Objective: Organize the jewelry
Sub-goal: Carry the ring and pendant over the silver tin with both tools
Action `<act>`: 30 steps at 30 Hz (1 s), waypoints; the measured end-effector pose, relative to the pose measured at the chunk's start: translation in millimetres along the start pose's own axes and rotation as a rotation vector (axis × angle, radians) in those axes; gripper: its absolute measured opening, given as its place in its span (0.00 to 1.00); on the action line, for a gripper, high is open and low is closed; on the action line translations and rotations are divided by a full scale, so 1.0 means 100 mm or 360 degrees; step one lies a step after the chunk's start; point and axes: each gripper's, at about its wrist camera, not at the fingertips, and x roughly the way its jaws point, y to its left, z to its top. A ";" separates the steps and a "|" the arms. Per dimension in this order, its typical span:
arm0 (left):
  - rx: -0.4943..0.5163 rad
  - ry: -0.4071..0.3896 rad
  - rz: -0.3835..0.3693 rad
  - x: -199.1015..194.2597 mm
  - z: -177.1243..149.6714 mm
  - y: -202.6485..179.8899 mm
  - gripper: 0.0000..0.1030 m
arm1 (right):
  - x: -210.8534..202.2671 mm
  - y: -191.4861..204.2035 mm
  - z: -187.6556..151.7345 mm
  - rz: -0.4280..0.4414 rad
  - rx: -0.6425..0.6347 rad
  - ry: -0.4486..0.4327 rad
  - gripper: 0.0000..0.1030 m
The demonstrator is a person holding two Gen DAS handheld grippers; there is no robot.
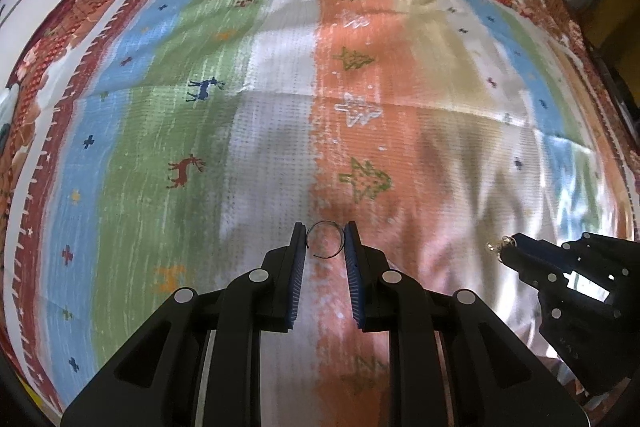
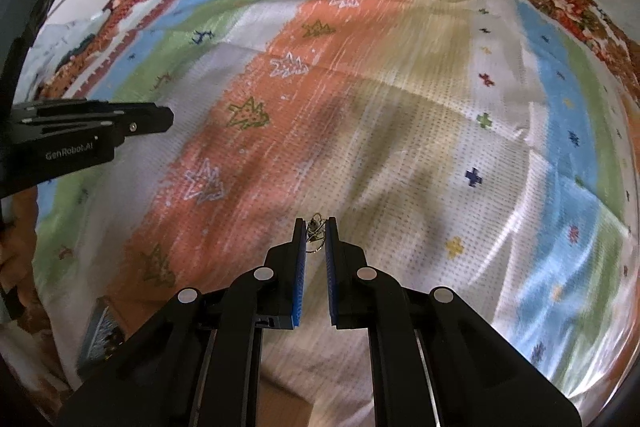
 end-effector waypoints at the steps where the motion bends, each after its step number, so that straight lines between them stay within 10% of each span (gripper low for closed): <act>1: 0.0003 -0.0013 -0.0017 -0.05 -0.03 -0.02 0.19 | -0.06 0.00 -0.02 -0.0001 0.0005 -0.0019 0.10; 30: 0.0155 -0.0263 -0.0251 -0.91 -0.84 -0.49 0.18 | -0.96 0.20 -0.65 0.0038 0.0054 -0.0392 0.10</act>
